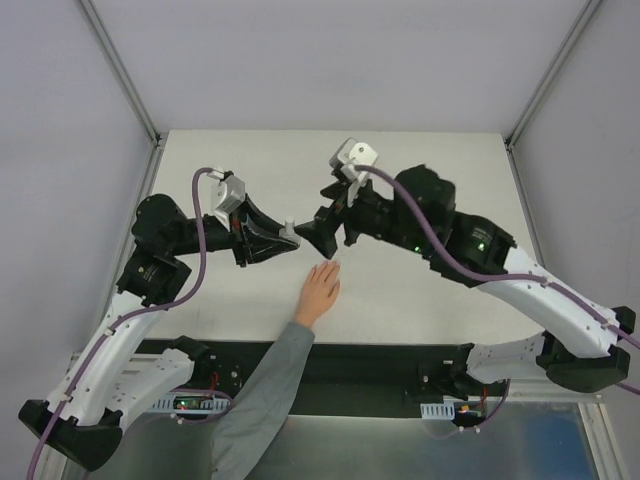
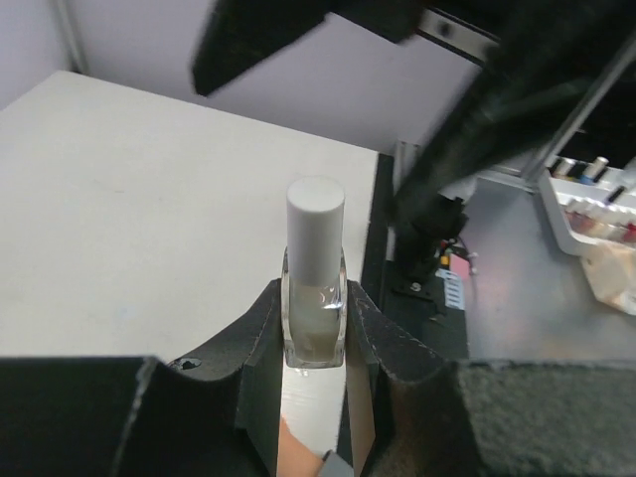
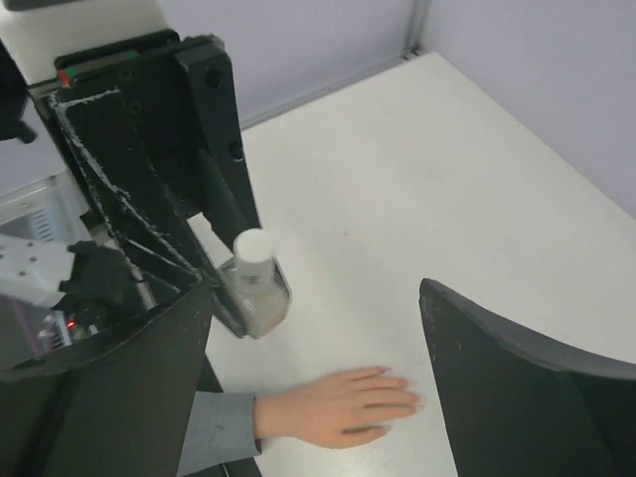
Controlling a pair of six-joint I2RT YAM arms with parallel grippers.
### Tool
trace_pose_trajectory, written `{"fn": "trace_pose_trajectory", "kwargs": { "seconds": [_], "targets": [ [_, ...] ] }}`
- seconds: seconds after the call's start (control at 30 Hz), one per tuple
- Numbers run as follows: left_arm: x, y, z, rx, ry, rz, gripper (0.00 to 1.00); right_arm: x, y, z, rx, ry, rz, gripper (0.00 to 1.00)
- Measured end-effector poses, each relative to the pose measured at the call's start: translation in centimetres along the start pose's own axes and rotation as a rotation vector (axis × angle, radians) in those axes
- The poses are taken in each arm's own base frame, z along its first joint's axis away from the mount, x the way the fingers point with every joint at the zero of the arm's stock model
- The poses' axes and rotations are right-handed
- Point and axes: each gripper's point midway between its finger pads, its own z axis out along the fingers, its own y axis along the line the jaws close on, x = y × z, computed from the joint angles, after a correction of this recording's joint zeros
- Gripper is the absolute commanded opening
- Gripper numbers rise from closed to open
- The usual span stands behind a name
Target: Paint the nails
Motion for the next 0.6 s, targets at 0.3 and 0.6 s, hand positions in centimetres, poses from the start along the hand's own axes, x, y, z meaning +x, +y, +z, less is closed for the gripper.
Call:
{"fn": "trace_pose_trajectory", "kwargs": {
  "seconds": [0.3, 0.6],
  "targets": [
    [-0.3, -4.4, -0.4, 0.259, 0.031, -0.071, 0.00, -2.0, 3.0, -2.5, -0.554, -0.091, 0.009, 0.69],
    [-0.4, -5.7, -0.8, 0.333, 0.045, -0.094, 0.00, -0.6, 5.5, -0.5, -0.849, -0.049, 0.104, 0.44]
  ]
}}
